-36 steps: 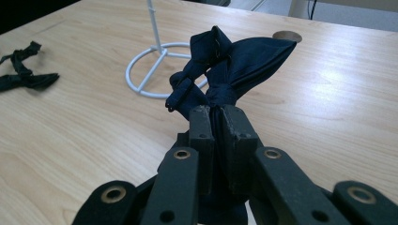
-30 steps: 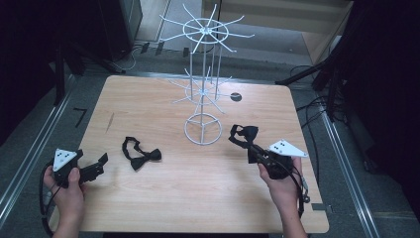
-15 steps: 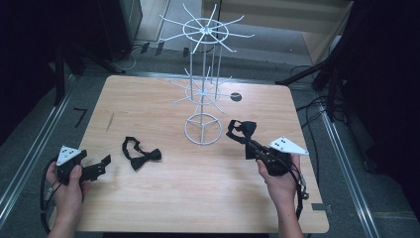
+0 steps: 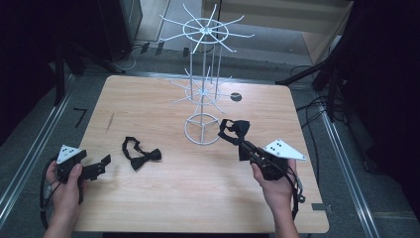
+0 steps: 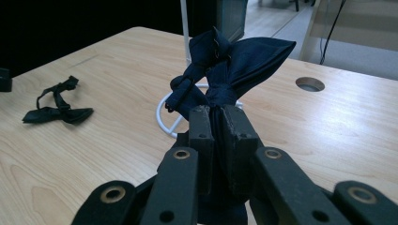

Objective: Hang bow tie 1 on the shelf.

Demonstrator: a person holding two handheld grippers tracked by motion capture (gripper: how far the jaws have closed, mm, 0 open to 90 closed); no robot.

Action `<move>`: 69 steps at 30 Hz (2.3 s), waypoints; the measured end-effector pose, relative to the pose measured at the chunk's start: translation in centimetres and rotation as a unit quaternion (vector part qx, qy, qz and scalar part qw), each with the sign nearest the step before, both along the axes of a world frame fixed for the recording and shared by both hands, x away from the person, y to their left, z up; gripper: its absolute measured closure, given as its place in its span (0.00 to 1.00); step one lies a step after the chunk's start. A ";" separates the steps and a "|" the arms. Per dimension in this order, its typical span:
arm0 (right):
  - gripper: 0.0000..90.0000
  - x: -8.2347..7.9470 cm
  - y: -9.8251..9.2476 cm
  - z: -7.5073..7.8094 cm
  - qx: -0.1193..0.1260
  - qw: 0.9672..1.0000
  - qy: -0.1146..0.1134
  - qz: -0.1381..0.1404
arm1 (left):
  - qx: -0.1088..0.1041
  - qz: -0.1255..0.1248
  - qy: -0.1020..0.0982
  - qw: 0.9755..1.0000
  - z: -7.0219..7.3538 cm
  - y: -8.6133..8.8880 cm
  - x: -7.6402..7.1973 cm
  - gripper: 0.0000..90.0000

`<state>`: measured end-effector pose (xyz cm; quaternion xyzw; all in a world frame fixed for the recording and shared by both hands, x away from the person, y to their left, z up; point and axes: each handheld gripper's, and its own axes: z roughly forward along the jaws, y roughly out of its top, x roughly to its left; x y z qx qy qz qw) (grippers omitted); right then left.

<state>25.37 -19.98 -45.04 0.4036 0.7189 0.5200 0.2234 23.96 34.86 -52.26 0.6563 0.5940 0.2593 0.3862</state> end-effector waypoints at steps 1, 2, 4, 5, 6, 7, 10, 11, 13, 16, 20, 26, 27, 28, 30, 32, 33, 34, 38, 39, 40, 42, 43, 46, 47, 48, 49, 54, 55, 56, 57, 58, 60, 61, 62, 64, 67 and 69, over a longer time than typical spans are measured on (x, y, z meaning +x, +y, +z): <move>0.93 -0.1 0.0 0.0 0.001 1.000 -0.002 0.001 | 0.000 0.000 0.000 1.000 0.0 0.0 0.0 0.09; 0.93 -0.2 0.1 0.1 0.002 1.000 -0.003 0.002 | 0.001 0.000 0.000 1.000 0.0 0.0 0.0 0.09; 0.93 -0.4 0.2 0.2 0.003 1.000 -0.008 0.005 | 0.001 0.000 0.000 1.000 0.0 0.0 0.0 0.09; 0.93 -0.4 0.2 0.3 0.004 1.000 -0.011 0.006 | 0.001 0.000 0.001 1.000 0.0 0.0 0.0 0.09; 0.93 -0.6 0.3 0.4 0.004 1.000 -0.012 0.007 | 0.000 0.000 0.000 1.000 0.0 0.0 0.0 0.09; 0.93 -0.7 0.3 0.5 0.005 1.000 -0.015 0.008 | 0.000 0.000 0.000 1.000 0.0 0.0 0.0 0.09; 0.93 -1.0 0.4 0.9 0.006 1.000 -0.021 0.012 | -0.001 0.000 0.001 1.000 0.0 0.0 0.0 0.09; 0.93 -1.1 0.4 1.0 0.008 1.000 -0.022 0.014 | -0.001 0.000 0.000 1.000 0.0 0.0 0.0 0.09; 0.93 -1.3 0.4 1.3 0.010 1.000 -0.026 0.015 | -0.001 0.001 0.000 1.000 0.0 0.0 0.0 0.09; 0.93 -1.5 0.4 1.6 0.011 0.999 -0.034 0.019 | -0.001 0.001 0.001 1.000 0.0 0.0 0.1 0.09; 0.93 -1.9 0.5 2.1 0.009 0.998 -0.048 0.029 | -0.001 0.000 0.002 1.000 0.0 0.0 0.1 0.09; 0.93 -2.4 0.8 2.6 0.009 0.997 -0.061 0.041 | -0.001 0.000 0.001 1.000 0.0 0.0 0.0 0.09; 0.93 -2.4 0.8 2.7 0.010 0.997 -0.062 0.043 | -0.001 0.000 0.001 1.000 0.0 0.0 0.0 0.08; 0.93 -2.5 0.8 2.8 0.011 0.997 -0.063 0.045 | -0.001 0.000 0.001 1.000 0.0 0.0 0.0 0.09; 0.93 -2.6 0.8 2.9 0.012 0.997 -0.066 0.048 | -0.001 0.000 0.001 1.000 0.0 0.0 0.0 0.09; 0.93 -2.7 0.9 3.0 0.010 0.996 -0.070 0.048 | -0.001 0.000 0.001 1.000 0.0 0.0 0.0 0.09; 0.93 -2.7 0.9 3.1 0.011 0.996 -0.073 0.049 | -0.001 0.000 0.001 1.000 0.0 0.0 0.0 0.09; 0.93 -2.8 0.9 3.1 0.013 0.996 -0.073 0.050 | -0.001 -0.001 0.001 1.000 0.0 0.0 0.1 0.09; 0.93 -2.8 1.0 3.1 0.009 0.996 -0.079 0.043 | 0.000 -0.002 0.003 1.000 0.0 0.0 0.1 0.09; 0.94 -2.8 1.0 3.1 0.010 0.996 -0.080 0.041 | 0.001 -0.002 0.002 1.000 0.0 0.0 0.1 0.09; 0.94 -2.8 0.9 3.1 0.012 0.996 -0.082 0.039 | 0.001 -0.002 0.002 1.000 0.0 0.0 0.1 0.09; 0.94 -2.8 0.8 3.2 0.021 0.996 -0.083 0.036 | 0.002 -0.002 0.002 1.000 0.0 0.0 0.1 0.09; 0.94 -2.8 0.8 3.3 0.022 0.996 -0.084 0.036 | 0.002 -0.002 0.002 1.000 0.0 0.0 0.1 0.09; 0.94 -2.9 0.9 3.4 0.026 0.995 -0.088 0.037 | 0.002 -0.001 0.002 1.000 0.0 0.0 0.1 0.09; 0.94 -2.9 0.9 3.5 0.025 0.995 -0.092 0.039 | 0.002 -0.002 0.002 1.000 0.0 0.0 0.1 0.09; 0.94 -3.0 0.9 3.6 0.026 0.994 -0.094 0.041 | 0.002 -0.002 0.002 1.000 0.0 0.0 0.1 0.09; 0.94 -3.0 0.9 3.6 0.027 0.994 -0.095 0.042 | 0.002 -0.002 0.002 1.000 0.0 0.0 0.1 0.09; 0.94 -2.9 1.1 3.9 0.030 0.993 -0.103 0.047 | 0.003 -0.001 0.002 1.000 0.0 -0.1 0.1 0.09; 0.94 -2.8 1.2 4.0 0.030 0.993 -0.105 0.048 | 0.003 -0.001 0.002 1.000 0.0 -0.1 0.1 0.09; 0.94 -2.8 1.2 4.1 0.032 0.993 -0.105 0.047 | 0.004 -0.001 0.002 1.000 0.0 -0.1 0.1 0.09; 0.94 -2.7 1.2 4.1 0.033 0.993 -0.106 0.046 | 0.004 -0.001 0.002 1.000 0.0 -0.1 0.1 0.09; 0.94 -2.6 1.2 4.1 0.033 0.992 -0.108 0.048 | 0.004 -0.001 0.001 1.000 0.0 -0.1 0.1 0.09; 0.94 -2.4 1.3 4.2 0.035 0.992 -0.109 0.048 | 0.003 -0.001 0.002 1.000 0.0 -0.1 0.1 0.09; 0.94 -2.3 1.3 4.3 0.036 0.992 -0.109 0.047 | 0.003 -0.001 0.002 1.000 0.0 -0.1 0.1 0.09; 0.94 -2.2 1.3 4.3 0.038 0.992 -0.109 0.047 | 0.003 -0.001 0.002 1.000 0.0 -0.1 0.1 0.09; 0.94 -2.0 1.4 4.4 0.039 0.992 -0.110 0.047 | 0.003 -0.001 0.002 1.000 0.0 -0.1 0.1 0.09; 0.94 -1.7 1.4 4.5 0.041 0.992 -0.112 0.045 | 0.003 -0.001 0.002 1.000 0.0 -0.1 0.1 0.09; 0.94 -1.4 1.5 4.5 0.041 0.992 -0.112 0.044 | 0.004 -0.001 0.002 1.000 0.0 -0.1 0.0 0.09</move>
